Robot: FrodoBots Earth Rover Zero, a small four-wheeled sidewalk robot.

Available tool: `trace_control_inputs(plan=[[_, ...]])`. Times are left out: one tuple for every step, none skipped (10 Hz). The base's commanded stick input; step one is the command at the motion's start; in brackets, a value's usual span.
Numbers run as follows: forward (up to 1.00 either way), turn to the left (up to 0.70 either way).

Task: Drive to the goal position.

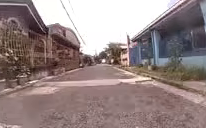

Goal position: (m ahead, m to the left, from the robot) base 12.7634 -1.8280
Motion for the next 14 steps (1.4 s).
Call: trace_control_inputs(plan=[[0.85,0.02],[0.79,0.02],[0.71,0.02],[0.70,0.15],[0.70,0.24],[0.70,0.14],[0.70,0.00],[0.70,0.00],[0.70,0.00],[0.70,0.00],[0.70,0.00],[0.70,0.00],[0.70,0.00],[0.70,0.00]])
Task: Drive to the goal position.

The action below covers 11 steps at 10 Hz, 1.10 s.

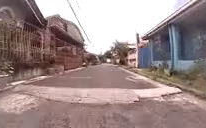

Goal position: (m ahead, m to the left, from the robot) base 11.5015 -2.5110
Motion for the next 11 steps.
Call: trace_control_inputs(plan=[[0.70,0.03],[0.70,0.15],[0.70,0.30],[0.70,0.13],[0.70,0.00],[0.70,0.00],[0.70,0.00],[0.70,0.00],[0.70,0.00],[0.70,0.00],[0.70,0.00]])
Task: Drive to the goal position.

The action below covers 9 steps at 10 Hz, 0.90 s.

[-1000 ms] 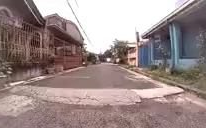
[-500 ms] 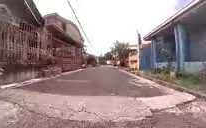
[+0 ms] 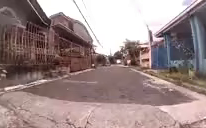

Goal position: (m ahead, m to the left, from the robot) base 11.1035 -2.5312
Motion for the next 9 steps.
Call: trace_control_inputs(plan=[[0.70,0.00],[0.70,0.00],[0.70,0.00],[0.70,0.00],[0.70,0.00],[0.70,0.00],[0.70,0.00],[0.70,0.00],[0.70,0.00]])
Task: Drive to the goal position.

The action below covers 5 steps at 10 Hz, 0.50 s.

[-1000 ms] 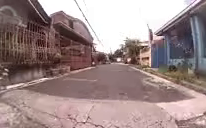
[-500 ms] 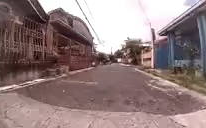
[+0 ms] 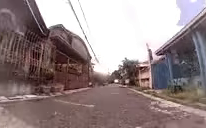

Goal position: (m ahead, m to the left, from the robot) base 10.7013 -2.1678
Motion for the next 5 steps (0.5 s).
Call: trace_control_inputs(plan=[[0.70,0.00],[0.70,0.00],[0.70,0.00],[0.70,0.00],[0.70,0.00]])
